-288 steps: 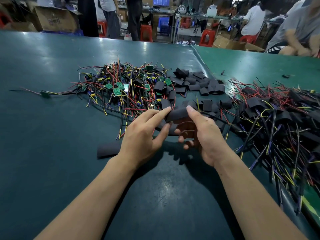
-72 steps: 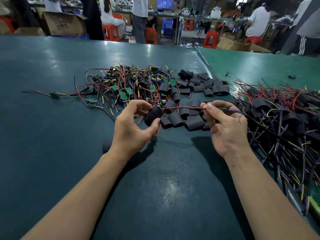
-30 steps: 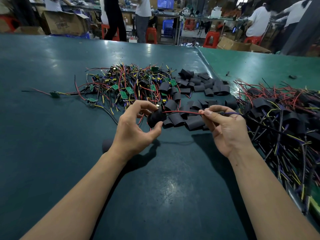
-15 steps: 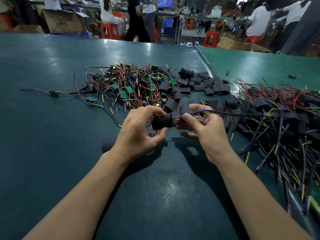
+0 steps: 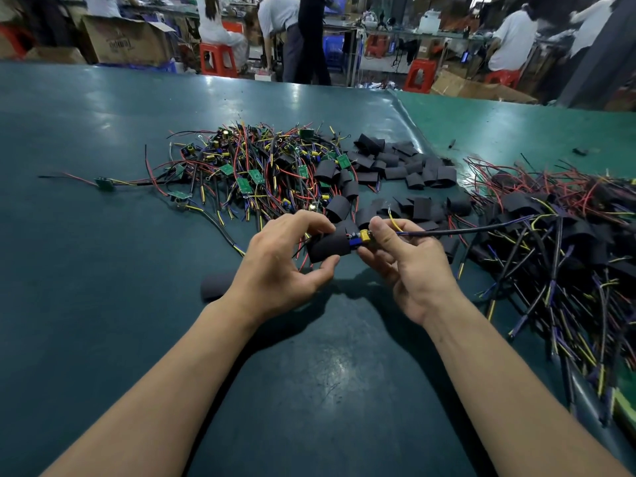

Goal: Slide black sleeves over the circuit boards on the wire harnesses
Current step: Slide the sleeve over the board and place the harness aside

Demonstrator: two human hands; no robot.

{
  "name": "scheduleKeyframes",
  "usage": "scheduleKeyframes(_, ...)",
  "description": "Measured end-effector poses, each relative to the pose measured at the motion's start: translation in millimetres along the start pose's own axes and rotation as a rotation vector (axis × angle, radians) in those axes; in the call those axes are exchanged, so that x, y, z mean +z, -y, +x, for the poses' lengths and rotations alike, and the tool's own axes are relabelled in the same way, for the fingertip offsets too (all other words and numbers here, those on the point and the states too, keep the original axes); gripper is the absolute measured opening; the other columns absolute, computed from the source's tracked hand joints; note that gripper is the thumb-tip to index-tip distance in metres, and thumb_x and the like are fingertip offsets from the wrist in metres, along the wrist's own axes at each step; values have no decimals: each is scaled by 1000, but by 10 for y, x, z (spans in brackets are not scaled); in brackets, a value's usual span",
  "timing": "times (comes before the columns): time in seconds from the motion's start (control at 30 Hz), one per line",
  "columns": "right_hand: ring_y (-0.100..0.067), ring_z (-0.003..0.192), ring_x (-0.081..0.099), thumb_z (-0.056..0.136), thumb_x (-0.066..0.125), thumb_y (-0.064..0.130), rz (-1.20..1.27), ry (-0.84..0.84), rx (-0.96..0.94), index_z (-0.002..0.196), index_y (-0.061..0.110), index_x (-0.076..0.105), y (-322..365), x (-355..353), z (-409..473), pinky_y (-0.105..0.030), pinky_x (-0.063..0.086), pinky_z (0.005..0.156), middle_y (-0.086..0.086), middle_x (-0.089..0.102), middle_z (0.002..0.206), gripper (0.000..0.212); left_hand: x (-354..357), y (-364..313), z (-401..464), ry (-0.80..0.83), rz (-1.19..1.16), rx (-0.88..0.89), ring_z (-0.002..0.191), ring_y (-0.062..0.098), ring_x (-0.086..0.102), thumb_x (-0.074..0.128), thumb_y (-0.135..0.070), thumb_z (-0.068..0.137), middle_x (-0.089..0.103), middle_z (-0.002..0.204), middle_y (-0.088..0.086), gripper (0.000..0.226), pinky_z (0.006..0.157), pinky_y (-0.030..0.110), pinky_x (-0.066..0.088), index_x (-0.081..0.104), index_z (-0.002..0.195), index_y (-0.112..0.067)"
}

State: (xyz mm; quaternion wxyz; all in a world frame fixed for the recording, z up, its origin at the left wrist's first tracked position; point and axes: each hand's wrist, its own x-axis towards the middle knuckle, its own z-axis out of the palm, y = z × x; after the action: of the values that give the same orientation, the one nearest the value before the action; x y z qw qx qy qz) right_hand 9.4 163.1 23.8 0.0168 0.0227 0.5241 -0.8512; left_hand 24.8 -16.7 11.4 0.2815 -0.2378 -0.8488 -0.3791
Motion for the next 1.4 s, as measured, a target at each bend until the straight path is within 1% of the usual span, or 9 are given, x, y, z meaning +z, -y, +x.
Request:
scheduleKeyframes(0.2, -11, 59, 66, 70, 71, 13, -13, 77, 86, 80, 6, 64, 62, -57, 21, -20, 56, 57, -7, 69, 71, 15, 7, 36, -3, 30, -23, -27, 93, 23, 65, 76, -19, 74, 69, 99, -1, 34, 84, 48, 50, 65, 105, -11)
scheduleKeyframes(0.57, -13, 57, 67, 75, 71, 12, -114, 45, 78, 83, 7, 62, 91, -124, 50, -19, 55, 52, -4, 69, 67, 13, -3, 38, -1, 110, -80, 10, 90, 14, 65, 81, -11, 74, 68, 97, -5, 36, 84, 25, 48, 64, 105, -10)
scheduleKeyframes(0.77, -13, 60, 68, 71, 72, 14, -73, 41, 71, 80, 7, 66, 46, -108, 66, -20, 56, 54, -6, 68, 72, 13, -12, 12, 5, 113, -101, -2, 89, 15, 65, 80, -8, 74, 68, 97, -4, 35, 85, 29, 50, 63, 106, -8)
scheduleKeyframes(0.87, -16, 65, 70, 69, 73, 12, -33, 47, 78, 70, 10, 71, 41, -118, 77, -21, 56, 56, -7, 70, 74, 3, -24, 8, 9, 49, -90, -16, 87, 14, 65, 79, -7, 74, 68, 93, -4, 32, 83, 27, 49, 64, 102, -9)
scheduleKeyframes(1.0, -16, 60, 69, 70, 72, 13, 5, 3, 146, 84, 5, 64, 77, -136, 78, -19, 55, 52, -7, 71, 71, 18, -6, 19, 7, 75, -77, -15, 86, 13, 65, 80, -6, 74, 69, 92, -6, 32, 82, 19, 46, 63, 101, -10)
scheduleKeyframes(1.07, -15, 60, 69, 74, 71, 10, -19, -3, 114, 83, 5, 62, 78, -131, 76, -19, 55, 53, -5, 71, 69, 13, 8, 28, 1, 77, -97, -13, 87, 11, 65, 81, -7, 73, 69, 94, -6, 35, 82, 17, 46, 63, 103, -9)
scheduleKeyframes(1.13, -13, 62, 69, 80, 68, 5, -15, 12, 65, 79, 6, 63, 56, -106, 62, -20, 56, 56, -2, 70, 68, 5, 8, 42, -3, 57, -116, -12, 87, 8, 65, 82, -9, 73, 68, 95, -6, 37, 82, 16, 46, 63, 105, -10)
scheduleKeyframes(1.23, -12, 64, 68, 83, 66, 3, 6, 23, 40, 77, 6, 64, 32, -69, 40, -20, 56, 58, -2, 69, 68, 7, 6, 55, -5, 40, -127, -9, 87, 7, 64, 81, -10, 74, 67, 96, -7, 37, 82, 17, 46, 62, 106, -11)
scheduleKeyframes(1.4, -17, 71, 70, 69, 72, 10, -30, 103, 29, 77, 5, 64, 30, -67, 27, -22, 58, 62, -8, 70, 76, 12, 24, 50, -4, 9, -121, -28, 87, 9, 65, 78, -11, 74, 68, 93, -7, 34, 82, 29, 51, 62, 104, -11)
